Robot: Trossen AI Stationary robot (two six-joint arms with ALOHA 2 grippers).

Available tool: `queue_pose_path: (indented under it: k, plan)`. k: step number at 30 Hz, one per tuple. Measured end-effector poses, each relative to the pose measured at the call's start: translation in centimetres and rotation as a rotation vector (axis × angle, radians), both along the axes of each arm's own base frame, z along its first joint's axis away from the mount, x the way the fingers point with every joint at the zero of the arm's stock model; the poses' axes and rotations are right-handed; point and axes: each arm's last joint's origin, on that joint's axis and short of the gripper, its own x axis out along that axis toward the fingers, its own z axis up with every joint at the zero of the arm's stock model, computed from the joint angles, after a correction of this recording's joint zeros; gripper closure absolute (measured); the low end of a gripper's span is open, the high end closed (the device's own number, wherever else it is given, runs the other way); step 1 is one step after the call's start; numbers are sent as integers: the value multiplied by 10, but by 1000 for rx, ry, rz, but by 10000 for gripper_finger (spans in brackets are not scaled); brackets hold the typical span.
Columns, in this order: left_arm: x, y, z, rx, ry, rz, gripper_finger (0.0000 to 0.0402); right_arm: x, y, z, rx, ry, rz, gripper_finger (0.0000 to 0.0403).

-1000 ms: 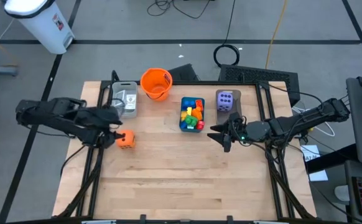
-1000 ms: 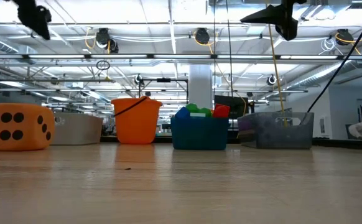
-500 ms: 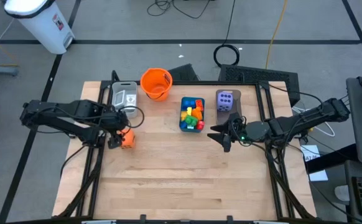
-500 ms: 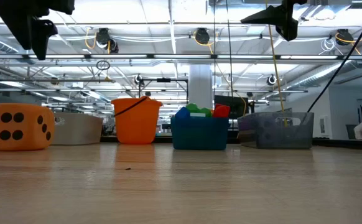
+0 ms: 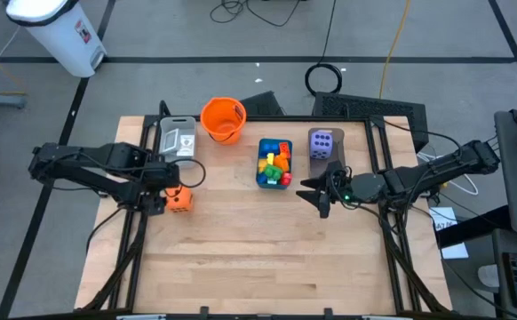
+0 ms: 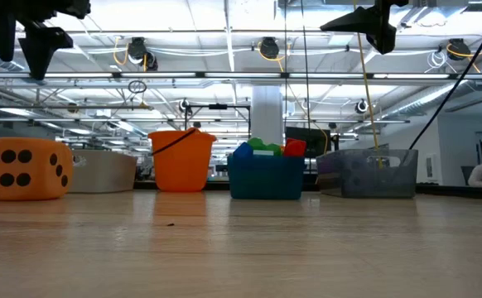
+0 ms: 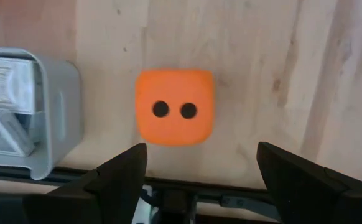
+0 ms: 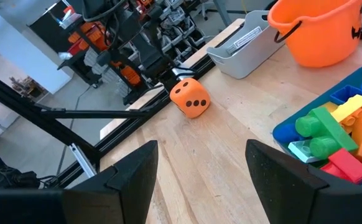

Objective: Pick & Place Toys
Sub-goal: Put the orange dice into the black bin

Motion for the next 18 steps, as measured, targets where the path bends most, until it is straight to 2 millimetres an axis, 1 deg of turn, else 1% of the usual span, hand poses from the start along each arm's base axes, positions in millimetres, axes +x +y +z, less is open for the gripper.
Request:
queue_pose_path:
  k: [2,4,7,9,10,14,18]
  plan:
    - [0,0,0,-11,1,-2,87,0,0,0,0,0,0,167]
    - [0,0,0,-10,1,-4,74,0,0,0,-1,0,-1,167]
    - [0,1,0,8,-1,7,40,0,0,0,-15,2,2,167]
    - [0,3,-1,23,-1,42,14,0,0,0,-29,4,6,167]
    - [1,4,-2,26,-1,64,8,0,0,0,-32,5,6,167]
    - [2,8,-11,10,10,109,16,0,0,0,-30,4,6,167]
    - [4,8,-31,-20,43,104,6,0,0,0,-30,4,6,167]
